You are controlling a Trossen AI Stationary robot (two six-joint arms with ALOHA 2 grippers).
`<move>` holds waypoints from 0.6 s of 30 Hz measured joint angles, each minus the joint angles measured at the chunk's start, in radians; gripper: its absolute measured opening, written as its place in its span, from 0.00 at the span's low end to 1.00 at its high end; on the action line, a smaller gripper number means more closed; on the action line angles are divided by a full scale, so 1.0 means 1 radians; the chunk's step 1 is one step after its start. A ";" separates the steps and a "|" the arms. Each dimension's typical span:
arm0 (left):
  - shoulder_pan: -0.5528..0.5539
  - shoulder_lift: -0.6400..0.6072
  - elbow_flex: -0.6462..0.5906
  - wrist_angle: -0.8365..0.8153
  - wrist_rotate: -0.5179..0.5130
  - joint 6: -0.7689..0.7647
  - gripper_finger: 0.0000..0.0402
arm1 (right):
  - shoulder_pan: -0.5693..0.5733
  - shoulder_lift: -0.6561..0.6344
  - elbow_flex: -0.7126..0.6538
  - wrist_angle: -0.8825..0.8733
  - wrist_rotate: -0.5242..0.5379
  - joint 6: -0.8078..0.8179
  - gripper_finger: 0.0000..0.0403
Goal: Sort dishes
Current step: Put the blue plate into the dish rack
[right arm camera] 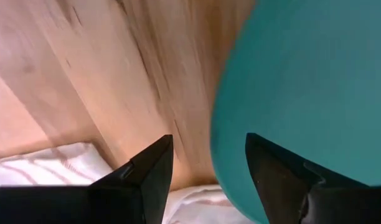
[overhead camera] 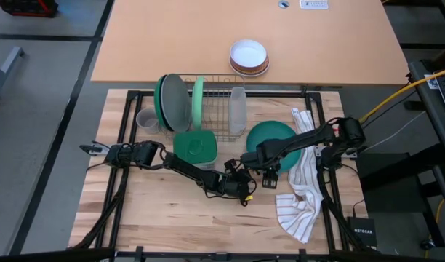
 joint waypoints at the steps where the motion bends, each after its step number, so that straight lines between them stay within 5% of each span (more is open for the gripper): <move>1: 0.000 0.000 0.000 0.000 0.000 0.000 0.00 | 0.006 0.009 0.000 0.004 0.000 0.000 0.51; 12: -0.005 -0.001 0.000 0.000 0.002 0.000 0.00 | 0.021 0.087 0.000 0.076 0.148 0.037 0.51; 18: -0.009 -0.001 0.000 -0.001 0.000 -0.002 0.00 | 0.021 0.105 0.003 0.082 0.135 0.041 0.49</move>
